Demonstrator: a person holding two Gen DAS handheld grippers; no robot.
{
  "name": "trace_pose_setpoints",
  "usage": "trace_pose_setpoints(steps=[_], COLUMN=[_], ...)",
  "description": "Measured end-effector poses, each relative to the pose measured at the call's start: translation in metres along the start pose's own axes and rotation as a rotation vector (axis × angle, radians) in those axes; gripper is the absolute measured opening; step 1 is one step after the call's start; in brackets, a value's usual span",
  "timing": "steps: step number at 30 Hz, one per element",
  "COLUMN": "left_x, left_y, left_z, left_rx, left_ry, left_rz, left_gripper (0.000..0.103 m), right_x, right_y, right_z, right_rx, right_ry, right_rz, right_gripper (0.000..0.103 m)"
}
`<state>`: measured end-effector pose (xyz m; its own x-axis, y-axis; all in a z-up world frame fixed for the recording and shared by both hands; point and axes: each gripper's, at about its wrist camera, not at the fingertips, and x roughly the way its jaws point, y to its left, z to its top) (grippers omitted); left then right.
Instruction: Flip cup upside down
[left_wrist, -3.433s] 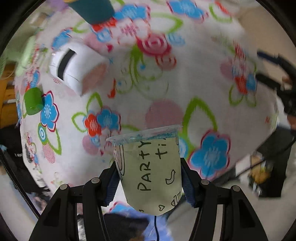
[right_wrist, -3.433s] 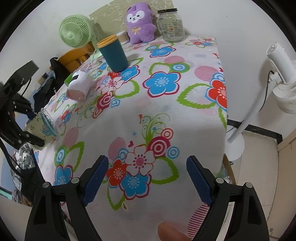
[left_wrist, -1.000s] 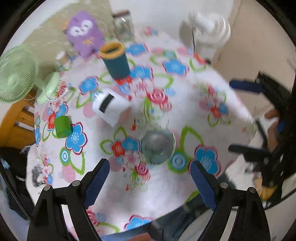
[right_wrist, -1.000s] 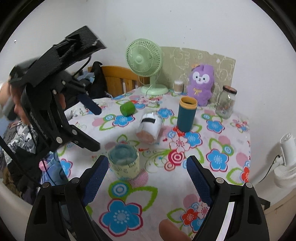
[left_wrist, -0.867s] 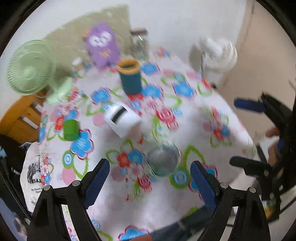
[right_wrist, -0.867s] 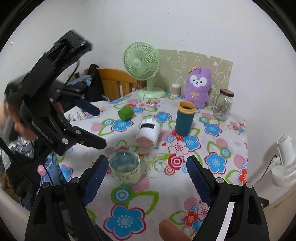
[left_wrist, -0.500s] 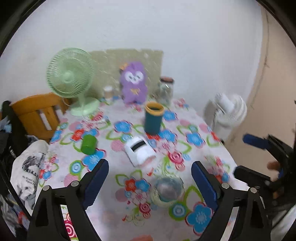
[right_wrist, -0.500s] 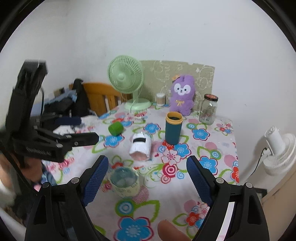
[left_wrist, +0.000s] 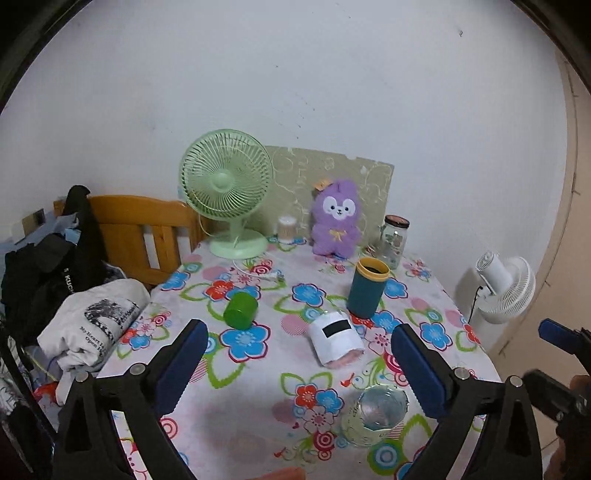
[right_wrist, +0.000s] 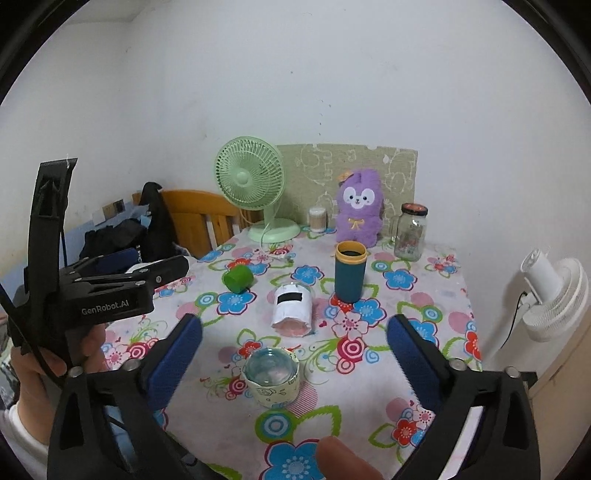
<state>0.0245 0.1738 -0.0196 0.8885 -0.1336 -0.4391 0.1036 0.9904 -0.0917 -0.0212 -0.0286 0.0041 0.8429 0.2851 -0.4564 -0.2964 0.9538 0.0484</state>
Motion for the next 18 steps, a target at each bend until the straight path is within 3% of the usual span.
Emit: trace_pose_setpoints(steps=[5,18], left_x=[-0.004,-0.011], left_y=[0.000,-0.003], left_z=[0.000,0.001], left_rx=[0.012,0.021], left_ry=[-0.010,-0.016], left_rz=[0.008,0.019], left_gripper=[0.103,0.103], right_x=[-0.006,-0.007], right_y=[0.006,0.008], right_z=[0.003,0.003], right_rx=[-0.016,-0.004], right_ry=[-0.041,-0.033], right_rz=[-0.021,-0.011], right_gripper=[0.103,0.103])
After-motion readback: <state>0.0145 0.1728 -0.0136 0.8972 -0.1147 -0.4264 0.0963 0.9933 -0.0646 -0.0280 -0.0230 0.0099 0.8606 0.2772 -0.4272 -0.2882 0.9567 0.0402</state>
